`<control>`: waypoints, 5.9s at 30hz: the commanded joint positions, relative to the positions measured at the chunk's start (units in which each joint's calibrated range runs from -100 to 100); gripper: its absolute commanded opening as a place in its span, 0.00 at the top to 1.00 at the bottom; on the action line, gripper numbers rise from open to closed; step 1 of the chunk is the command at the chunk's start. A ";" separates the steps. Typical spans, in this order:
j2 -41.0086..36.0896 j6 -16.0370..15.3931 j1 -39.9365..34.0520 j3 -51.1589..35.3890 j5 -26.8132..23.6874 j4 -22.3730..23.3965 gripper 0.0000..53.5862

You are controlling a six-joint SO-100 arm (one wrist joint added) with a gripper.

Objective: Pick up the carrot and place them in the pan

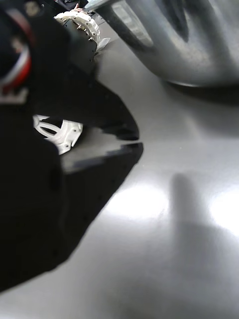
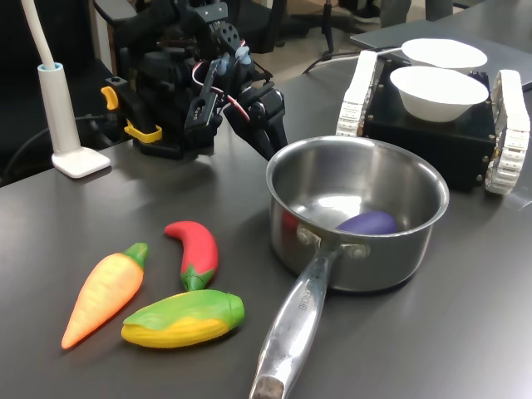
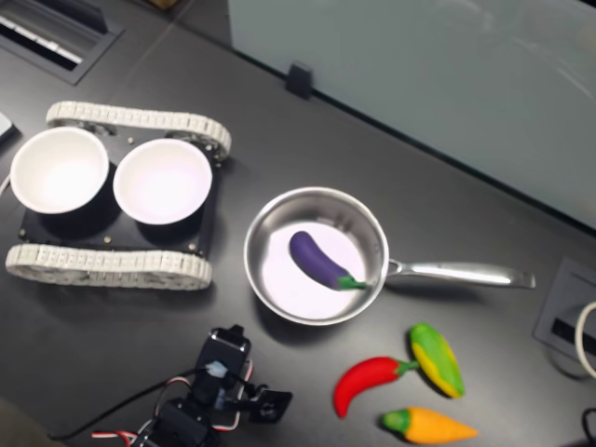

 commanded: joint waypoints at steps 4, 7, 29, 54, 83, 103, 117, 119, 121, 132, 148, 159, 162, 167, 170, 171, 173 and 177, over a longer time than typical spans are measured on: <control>-0.83 -0.97 0.69 -1.19 0.20 -3.03 1.00; -0.83 -0.97 0.23 -1.19 0.44 -3.03 1.00; -0.83 -0.88 -1.83 -1.19 1.47 -3.03 1.00; -0.83 -0.88 2.06 -9.37 1.86 2.85 1.00; 20.51 -1.89 10.09 -37.63 6.11 9.08 1.00; 40.67 -8.19 29.36 -72.52 9.67 13.94 1.00; 48.85 -9.87 40.37 -85.88 10.11 13.85 0.95; 50.37 -9.87 41.97 -87.88 10.11 13.85 0.96; 52.23 -10.29 43.92 -89.79 10.35 13.85 0.96; 66.31 -11.05 52.52 -105.05 11.23 13.94 0.92; 79.56 -12.56 59.86 -113.87 14.51 13.94 0.86; 83.52 -12.73 63.30 -112.60 18.66 14.02 0.69; 84.79 -12.65 64.56 -113.41 20.12 14.02 0.64; 87.23 -12.56 66.97 -114.23 22.12 14.02 0.53; 87.74 -12.39 67.89 -112.60 25.64 14.11 0.47; 87.99 -12.31 68.23 -112.14 26.52 14.11 0.47; 88.58 -12.39 68.69 -111.32 28.67 14.19 0.47; 90.69 -12.06 70.07 -111.23 30.72 14.19 0.46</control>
